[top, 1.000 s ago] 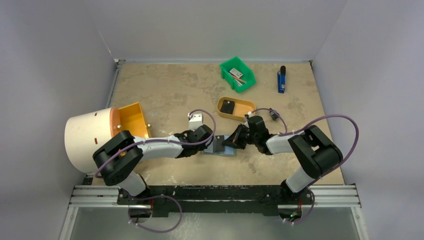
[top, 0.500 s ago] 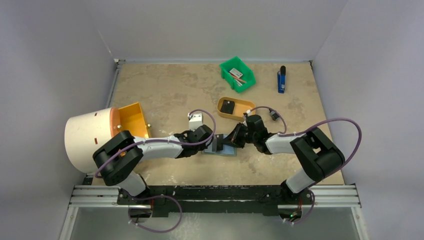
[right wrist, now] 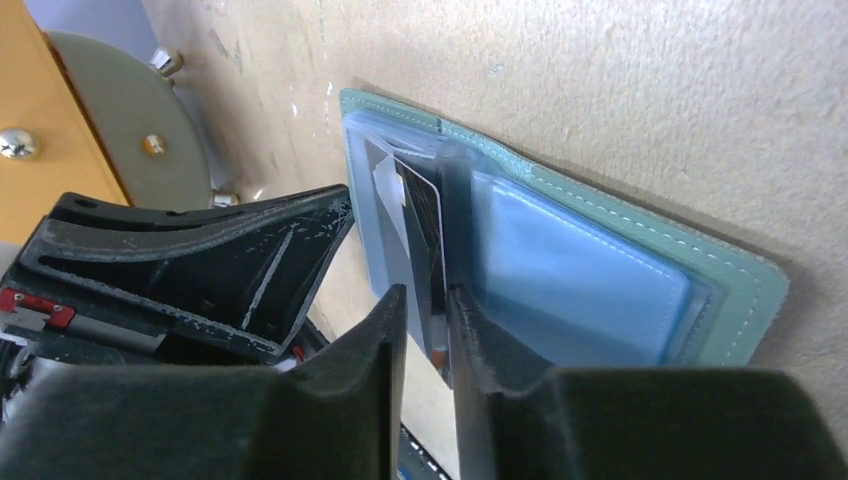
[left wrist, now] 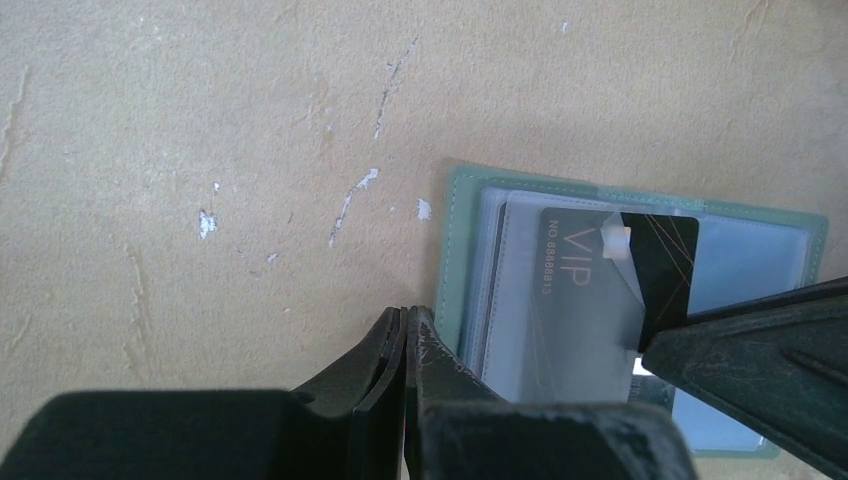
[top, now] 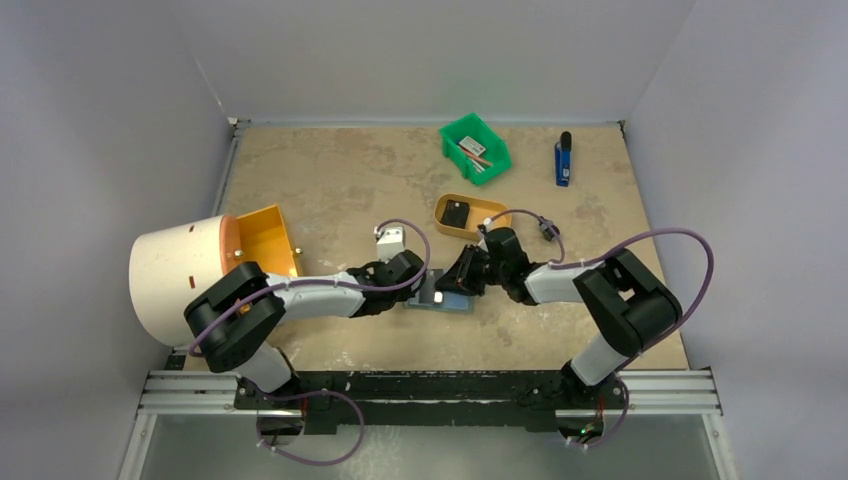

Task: Put the credit cards into the card holder
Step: Insert the credit card into the card holder.

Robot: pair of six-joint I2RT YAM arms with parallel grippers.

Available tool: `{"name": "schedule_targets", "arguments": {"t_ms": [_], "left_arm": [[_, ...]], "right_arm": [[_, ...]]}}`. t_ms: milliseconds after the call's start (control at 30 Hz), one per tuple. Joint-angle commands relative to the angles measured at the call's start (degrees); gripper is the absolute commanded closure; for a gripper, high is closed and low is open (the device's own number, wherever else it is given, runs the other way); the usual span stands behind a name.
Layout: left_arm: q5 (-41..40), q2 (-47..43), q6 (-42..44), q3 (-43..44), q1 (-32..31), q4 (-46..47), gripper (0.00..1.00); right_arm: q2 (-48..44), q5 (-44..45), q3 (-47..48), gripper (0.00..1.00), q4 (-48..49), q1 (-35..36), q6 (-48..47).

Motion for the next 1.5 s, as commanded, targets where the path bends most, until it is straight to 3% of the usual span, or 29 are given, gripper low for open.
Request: {"name": "schedule_targets", "arguments": {"t_ms": [0, 133, 233, 900, 1200, 1333, 1467], "left_arm": [[2.83, -0.64, -1.21, -1.17, -0.05, 0.13, 1.00], [2.87, -0.75, -1.22, -1.09, -0.08, 0.10, 1.00], [2.92, -0.75, -1.08, -1.00, -0.06, -0.04, 1.00], [4.39, -3.18, -0.77, -2.69, -0.05, 3.73, 1.00], [-0.50, -8.64, -1.45, -3.37, -0.05, -0.62, 1.00], [-1.83, -12.06, -1.35, -3.57, -0.06, -1.84, 0.92], [-3.01, -14.24, -0.80, -3.19, -0.05, -2.60, 0.92]], "right_arm": [[-1.89, -0.21, 1.75, 0.69, -2.89, 0.60, -2.70], [-2.30, 0.24, 2.82, 0.56, -4.65, 0.60, -3.86], [-2.06, 0.24, 3.71, 0.53, -5.72, 0.60, -4.57], [2.08, -3.50, 9.12, 0.53, -7.68, 2.98, -7.48], [-4.90, 3.67, 11.29, 0.38, -19.86, 2.98, -12.97], [-8.38, 6.25, 12.46, 0.36, -25.24, 2.98, -15.22], [-10.32, 7.98, 12.23, 0.37, -26.83, 2.97, -15.44]]}}
